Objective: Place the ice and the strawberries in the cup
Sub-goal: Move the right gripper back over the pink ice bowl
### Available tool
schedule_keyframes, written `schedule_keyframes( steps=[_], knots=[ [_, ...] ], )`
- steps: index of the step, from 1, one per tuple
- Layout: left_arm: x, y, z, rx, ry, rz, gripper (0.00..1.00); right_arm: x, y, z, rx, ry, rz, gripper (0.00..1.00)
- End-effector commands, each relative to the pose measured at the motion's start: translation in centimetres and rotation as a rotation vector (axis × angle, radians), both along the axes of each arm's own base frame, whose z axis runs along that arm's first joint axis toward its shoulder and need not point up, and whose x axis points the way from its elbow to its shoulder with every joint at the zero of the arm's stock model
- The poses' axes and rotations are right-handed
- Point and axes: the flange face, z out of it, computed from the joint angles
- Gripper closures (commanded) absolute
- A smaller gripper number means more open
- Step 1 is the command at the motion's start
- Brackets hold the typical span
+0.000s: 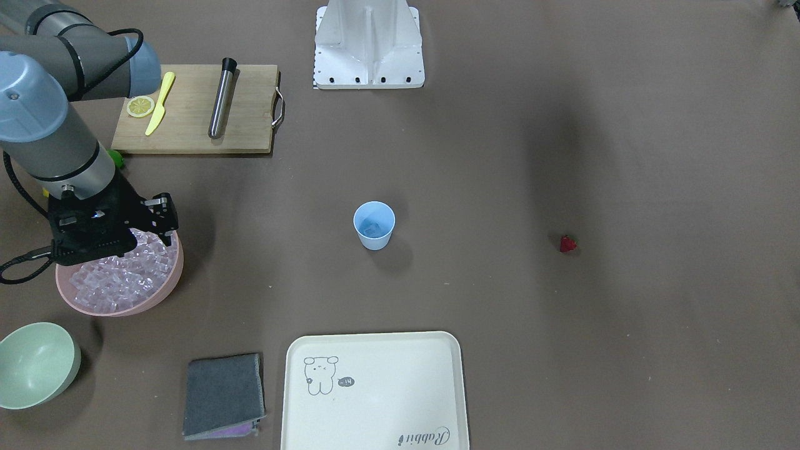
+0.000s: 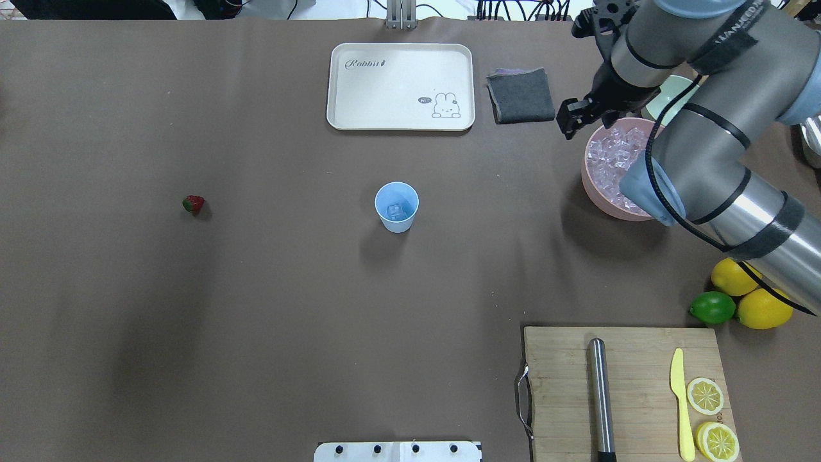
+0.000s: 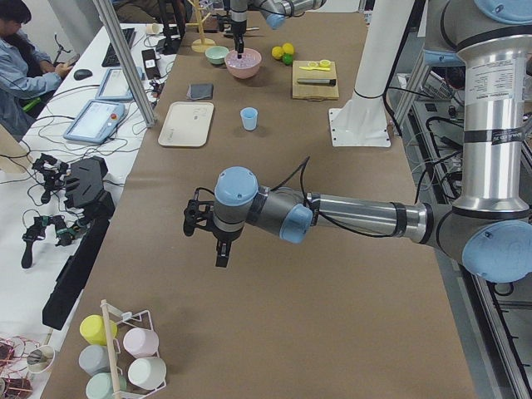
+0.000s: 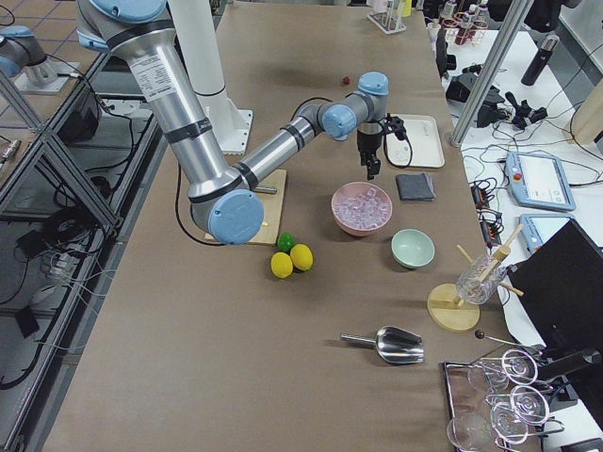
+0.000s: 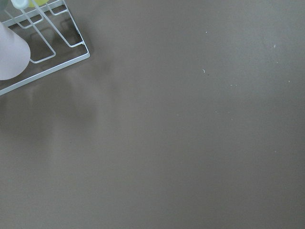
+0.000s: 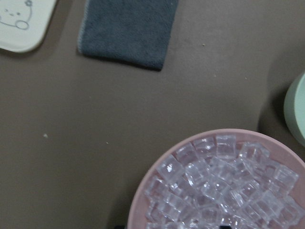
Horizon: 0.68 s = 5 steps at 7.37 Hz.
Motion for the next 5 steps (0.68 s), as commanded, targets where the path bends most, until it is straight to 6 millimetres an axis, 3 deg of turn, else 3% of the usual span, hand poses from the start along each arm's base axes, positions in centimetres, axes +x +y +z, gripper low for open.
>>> schedule_keyframes(
  steps=[1,2,3,5],
  knots=[
    [0.0,0.0,0.2,0.009,-0.001,0.000,0.02,1.4,1.6,5.6,-0.014,0.022,-0.011,0.25],
    [0.1,0.0,0.4,0.006,-0.002,0.001,0.02,2.0,2.6,8.2,0.014,-0.004,-0.008,0.20],
    [0.1,0.0,0.4,0.006,-0.002,0.001,0.02,1.7,2.8,8.1,0.021,-0.012,-0.008,0.20],
    [0.1,0.0,0.3,0.010,-0.003,0.002,0.02,-0.6,4.1,7.9,-0.019,-0.022,0.009,0.19]
  ],
)
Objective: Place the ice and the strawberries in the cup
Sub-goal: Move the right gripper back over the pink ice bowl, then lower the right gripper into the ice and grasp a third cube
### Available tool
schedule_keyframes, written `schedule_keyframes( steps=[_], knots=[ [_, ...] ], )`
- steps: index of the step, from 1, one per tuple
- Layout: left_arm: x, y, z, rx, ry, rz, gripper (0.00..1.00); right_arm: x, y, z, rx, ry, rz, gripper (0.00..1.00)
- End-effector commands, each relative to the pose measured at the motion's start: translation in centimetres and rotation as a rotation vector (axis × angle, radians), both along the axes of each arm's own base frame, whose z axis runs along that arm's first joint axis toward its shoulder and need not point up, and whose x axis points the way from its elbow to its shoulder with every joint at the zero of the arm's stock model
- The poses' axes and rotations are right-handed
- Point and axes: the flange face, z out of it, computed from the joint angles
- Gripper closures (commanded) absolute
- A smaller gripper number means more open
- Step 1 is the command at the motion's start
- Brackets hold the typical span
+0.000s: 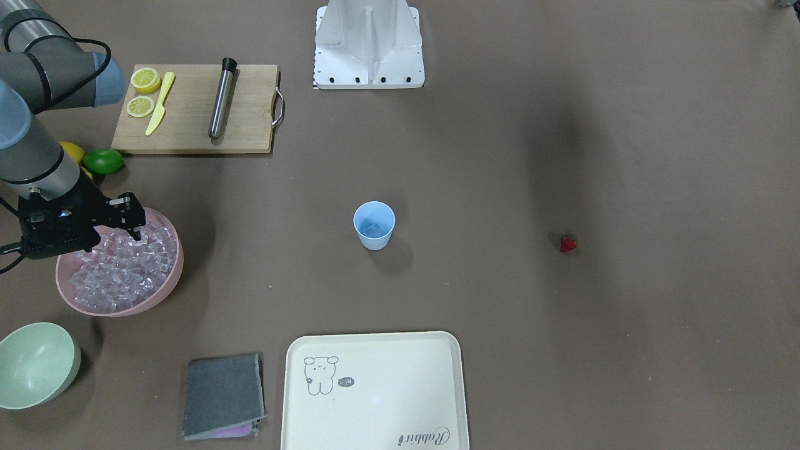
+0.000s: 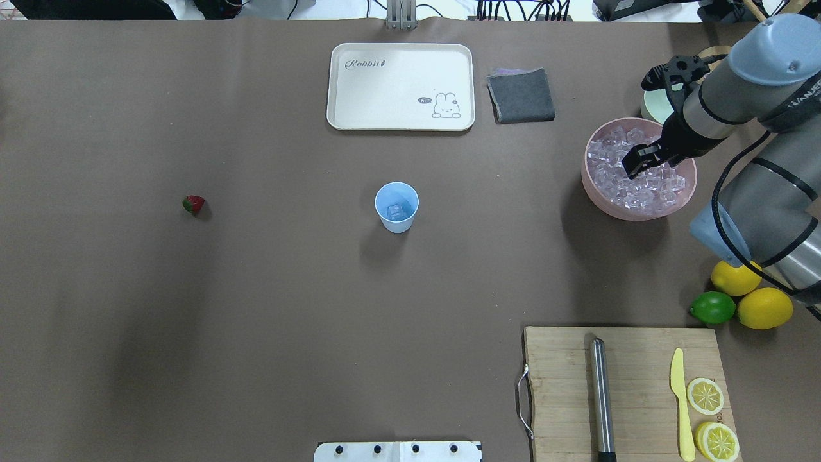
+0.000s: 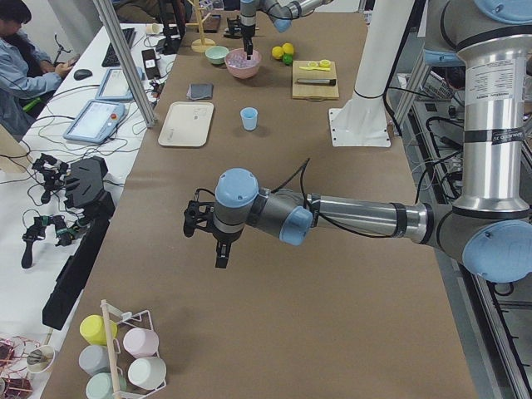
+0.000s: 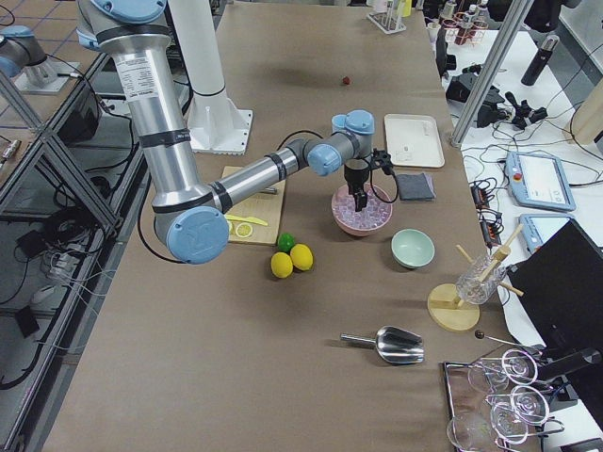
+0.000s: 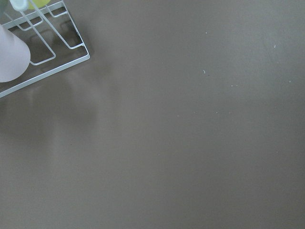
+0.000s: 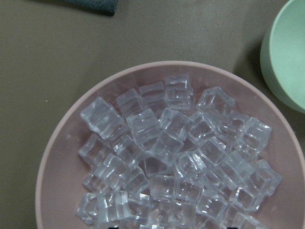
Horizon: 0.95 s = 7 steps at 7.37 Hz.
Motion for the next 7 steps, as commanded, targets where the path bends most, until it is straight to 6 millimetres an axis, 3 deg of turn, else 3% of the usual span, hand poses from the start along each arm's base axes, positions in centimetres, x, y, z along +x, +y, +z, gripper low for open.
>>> schedule_keyframes(
  steps=[1,4,7],
  knots=[
    [0.0,-0.1,0.0,0.004,-0.003,0.002,0.02,-1.4,0.9,0.4,-0.018,-0.003,0.003,0.19],
    [0.0,0.1,0.1,0.000,-0.001,0.001,0.02,-1.0,1.4,2.6,0.013,0.034,-0.056,0.21],
    [0.0,0.1,0.1,0.003,-0.003,0.002,0.02,-1.1,1.5,2.8,0.008,0.036,-0.055,0.21]
  ],
)
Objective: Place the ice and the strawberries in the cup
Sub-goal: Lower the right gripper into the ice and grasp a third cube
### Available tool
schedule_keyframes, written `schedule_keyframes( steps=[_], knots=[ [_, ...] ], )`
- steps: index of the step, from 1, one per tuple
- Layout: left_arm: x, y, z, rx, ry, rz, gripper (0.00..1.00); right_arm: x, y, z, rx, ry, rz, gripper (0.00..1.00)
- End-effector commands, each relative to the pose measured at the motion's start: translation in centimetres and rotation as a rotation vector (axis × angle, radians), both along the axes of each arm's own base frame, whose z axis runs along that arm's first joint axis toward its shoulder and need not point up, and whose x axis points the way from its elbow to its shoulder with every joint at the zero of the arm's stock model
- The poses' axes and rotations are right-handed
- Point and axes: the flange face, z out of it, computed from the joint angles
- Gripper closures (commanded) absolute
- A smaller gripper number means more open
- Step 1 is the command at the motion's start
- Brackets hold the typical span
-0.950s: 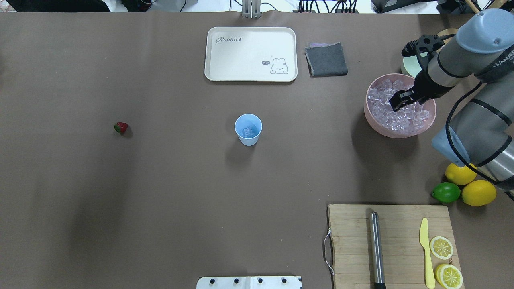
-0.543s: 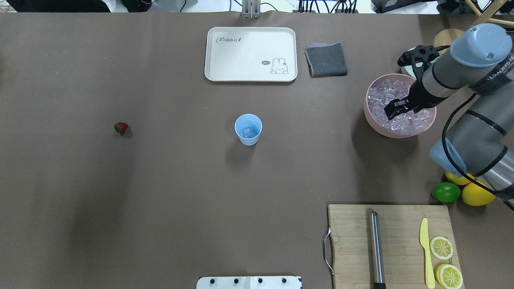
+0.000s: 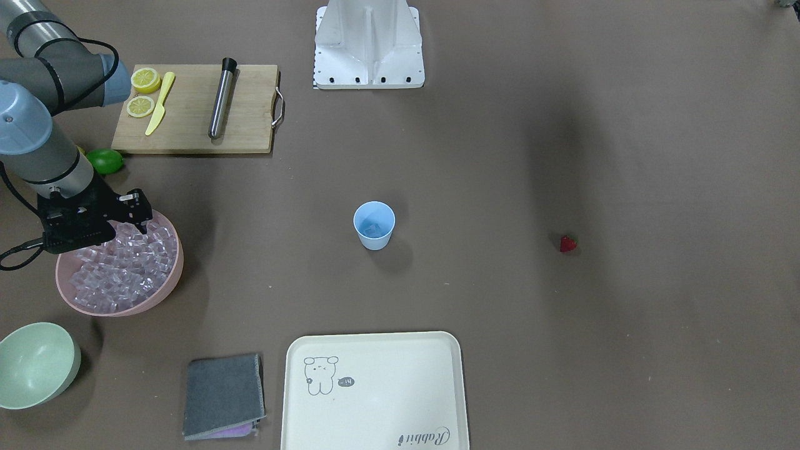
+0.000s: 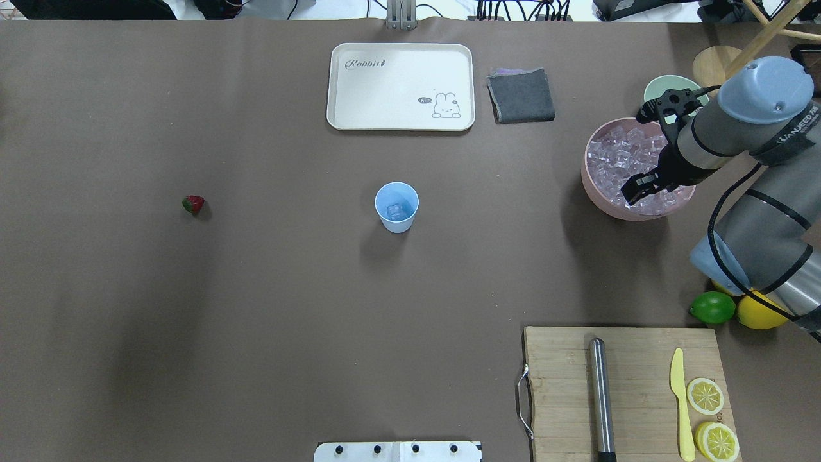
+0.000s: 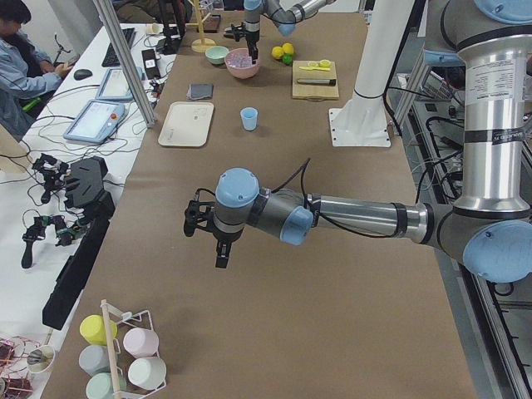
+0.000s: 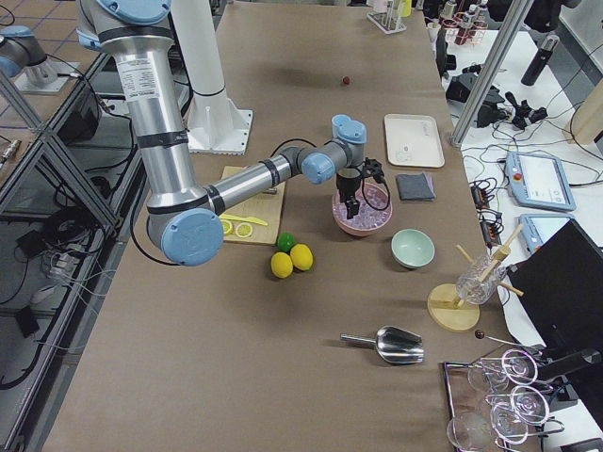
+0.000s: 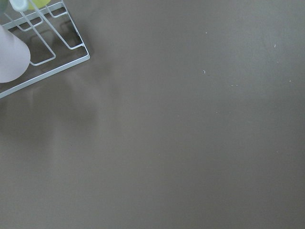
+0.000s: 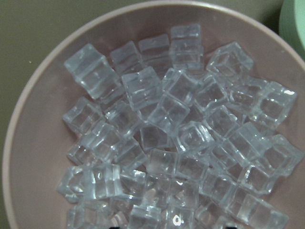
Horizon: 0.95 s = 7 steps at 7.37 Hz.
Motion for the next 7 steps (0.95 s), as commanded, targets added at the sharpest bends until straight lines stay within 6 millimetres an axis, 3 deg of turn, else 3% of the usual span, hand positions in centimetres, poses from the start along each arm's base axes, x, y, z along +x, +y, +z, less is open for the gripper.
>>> schedule_keyframes(
  steps=[1,4,7],
  knots=[
    [0.0,0.0,0.1,0.001,-0.002,0.003,0.02,-0.1,0.1,0.1,-0.002,0.002,-0.001,0.21],
    [0.0,0.0,-0.1,0.002,0.000,0.000,0.02,-0.9,-0.8,-1.0,0.008,-0.008,-0.001,0.22],
    [0.0,-0.2,-0.3,0.007,-0.001,0.000,0.02,-1.1,-1.2,0.5,0.008,-0.006,-0.003,0.22]
  ],
)
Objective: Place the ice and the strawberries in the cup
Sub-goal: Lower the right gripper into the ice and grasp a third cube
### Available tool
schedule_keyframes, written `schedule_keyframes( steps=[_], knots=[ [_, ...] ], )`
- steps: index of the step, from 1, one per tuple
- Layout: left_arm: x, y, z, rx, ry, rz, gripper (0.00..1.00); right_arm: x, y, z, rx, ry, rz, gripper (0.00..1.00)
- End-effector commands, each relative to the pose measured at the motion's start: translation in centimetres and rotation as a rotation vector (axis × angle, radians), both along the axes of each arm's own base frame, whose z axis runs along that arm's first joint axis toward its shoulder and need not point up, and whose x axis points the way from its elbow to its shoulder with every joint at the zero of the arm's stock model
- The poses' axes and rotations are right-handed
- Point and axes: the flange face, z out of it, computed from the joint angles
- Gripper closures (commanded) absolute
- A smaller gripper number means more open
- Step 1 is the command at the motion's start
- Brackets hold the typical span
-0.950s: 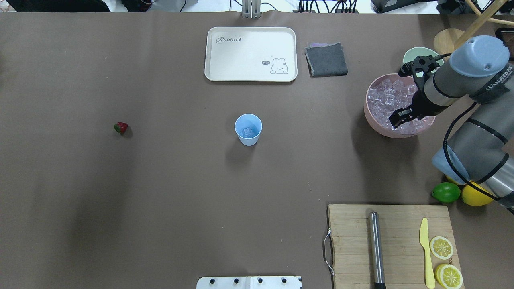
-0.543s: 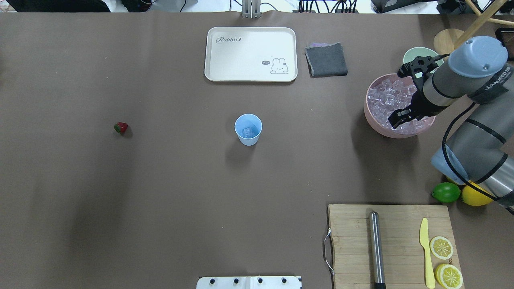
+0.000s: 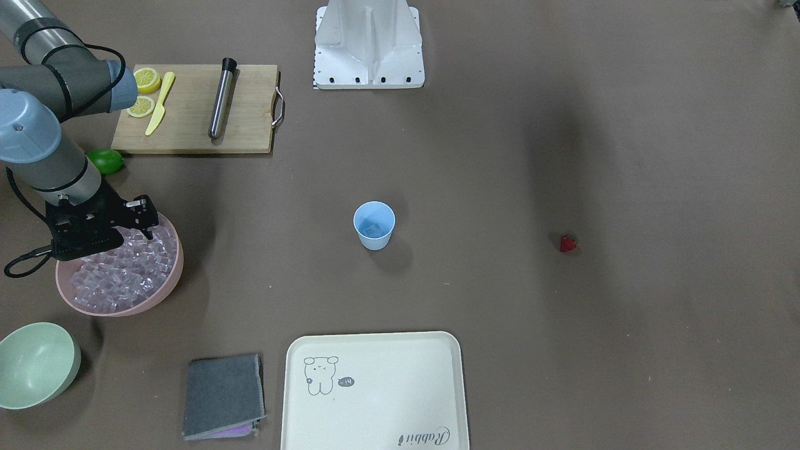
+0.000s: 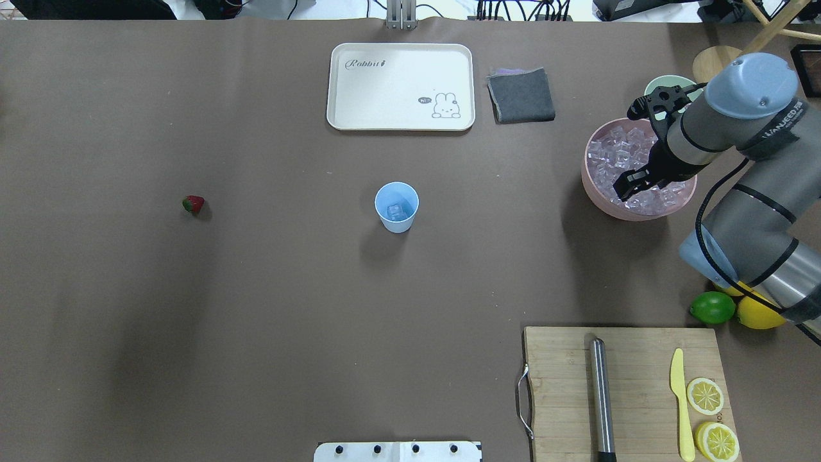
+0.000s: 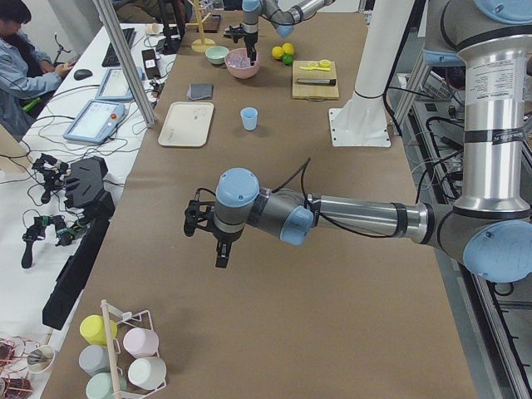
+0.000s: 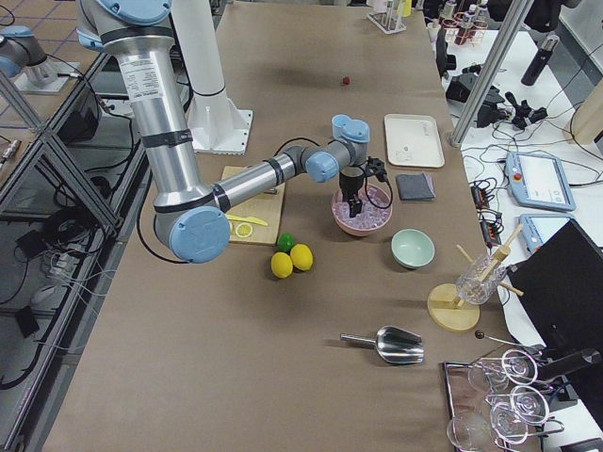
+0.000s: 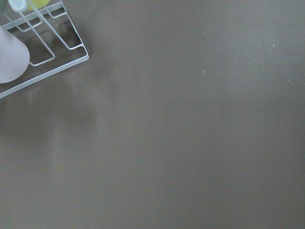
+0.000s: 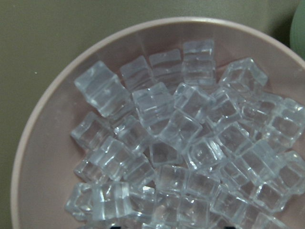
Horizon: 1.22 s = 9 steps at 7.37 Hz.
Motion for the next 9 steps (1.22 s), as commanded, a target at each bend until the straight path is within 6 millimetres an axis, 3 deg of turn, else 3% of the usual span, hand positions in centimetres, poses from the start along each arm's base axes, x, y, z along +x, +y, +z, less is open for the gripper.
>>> schedule_keyframes(
  steps=[1,4,9],
  knots=[
    [0.00,-0.09,-0.27,0.005,0.001,0.000,0.02,-0.18,-0.33,1.41,0.013,-0.011,-0.001,0.22],
    [0.00,-0.08,-0.35,0.007,0.001,0.000,0.02,-0.30,-0.48,1.96,0.014,-0.012,0.000,0.22],
    [0.00,0.10,-0.07,0.005,0.000,0.002,0.02,-0.09,-0.36,1.53,0.019,-0.018,0.004,0.43]
  ],
)
